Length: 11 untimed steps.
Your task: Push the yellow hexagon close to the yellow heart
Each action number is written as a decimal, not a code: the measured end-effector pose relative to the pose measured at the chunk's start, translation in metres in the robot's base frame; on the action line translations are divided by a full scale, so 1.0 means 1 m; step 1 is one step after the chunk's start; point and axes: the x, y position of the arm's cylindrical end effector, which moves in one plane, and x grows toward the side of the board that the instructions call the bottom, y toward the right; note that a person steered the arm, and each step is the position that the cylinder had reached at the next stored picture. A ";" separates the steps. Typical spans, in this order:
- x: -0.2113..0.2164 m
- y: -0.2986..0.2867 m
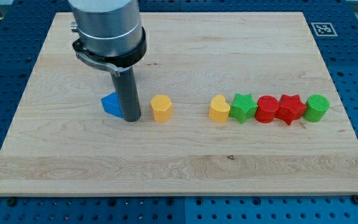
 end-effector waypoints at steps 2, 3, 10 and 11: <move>-0.001 0.011; -0.001 0.013; -0.019 0.034; -0.019 0.035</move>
